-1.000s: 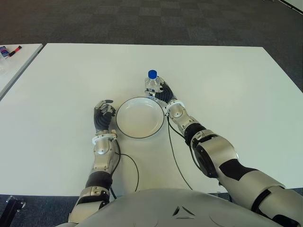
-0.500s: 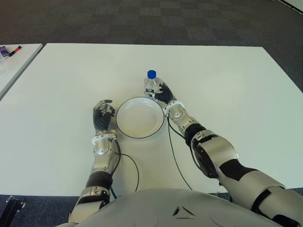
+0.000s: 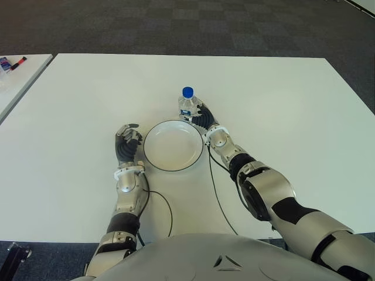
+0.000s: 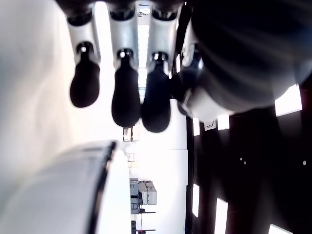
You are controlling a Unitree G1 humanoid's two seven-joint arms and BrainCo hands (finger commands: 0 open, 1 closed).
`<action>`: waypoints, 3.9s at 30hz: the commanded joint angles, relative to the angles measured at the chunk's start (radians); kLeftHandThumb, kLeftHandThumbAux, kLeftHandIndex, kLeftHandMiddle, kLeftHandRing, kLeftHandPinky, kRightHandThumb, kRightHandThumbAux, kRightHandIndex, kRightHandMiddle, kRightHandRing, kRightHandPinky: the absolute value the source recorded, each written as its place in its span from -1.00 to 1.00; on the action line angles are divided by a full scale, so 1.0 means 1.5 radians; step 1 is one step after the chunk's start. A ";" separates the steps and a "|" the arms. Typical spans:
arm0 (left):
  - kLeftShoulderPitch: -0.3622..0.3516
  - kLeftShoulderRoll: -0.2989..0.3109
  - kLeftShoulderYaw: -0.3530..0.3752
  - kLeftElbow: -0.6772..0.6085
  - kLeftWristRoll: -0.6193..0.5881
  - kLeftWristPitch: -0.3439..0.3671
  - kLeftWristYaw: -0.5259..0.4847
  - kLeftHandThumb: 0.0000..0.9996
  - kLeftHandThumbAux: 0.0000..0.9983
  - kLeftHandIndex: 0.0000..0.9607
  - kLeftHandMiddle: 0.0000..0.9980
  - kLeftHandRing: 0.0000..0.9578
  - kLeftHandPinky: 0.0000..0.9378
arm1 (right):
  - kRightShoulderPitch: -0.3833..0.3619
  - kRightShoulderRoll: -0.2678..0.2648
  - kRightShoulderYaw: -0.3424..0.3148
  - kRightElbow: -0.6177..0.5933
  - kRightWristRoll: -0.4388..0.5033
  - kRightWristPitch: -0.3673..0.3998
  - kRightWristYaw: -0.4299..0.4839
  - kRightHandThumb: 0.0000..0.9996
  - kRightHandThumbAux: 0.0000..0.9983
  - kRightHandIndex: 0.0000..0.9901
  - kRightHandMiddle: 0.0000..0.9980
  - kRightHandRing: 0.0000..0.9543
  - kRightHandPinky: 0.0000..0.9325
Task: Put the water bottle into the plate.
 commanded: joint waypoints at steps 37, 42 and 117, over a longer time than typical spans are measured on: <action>0.019 -0.007 -0.002 0.002 0.018 0.014 0.024 0.39 0.43 -0.09 0.43 0.45 0.46 | 0.018 0.006 -0.033 0.012 0.016 0.016 -0.078 0.64 0.37 -0.27 0.00 -0.05 0.02; 0.022 -0.008 -0.003 -0.003 0.021 0.021 0.027 0.39 0.43 -0.09 0.42 0.44 0.44 | 0.020 0.007 -0.036 0.014 0.015 0.018 -0.081 0.66 0.37 -0.23 -0.02 -0.01 0.03; 0.029 -0.003 -0.003 -0.005 0.023 0.014 0.032 0.39 0.44 -0.09 0.42 0.44 0.44 | 0.032 0.006 -0.019 0.006 0.010 0.017 -0.002 0.31 0.23 -0.60 -0.53 -0.50 -0.47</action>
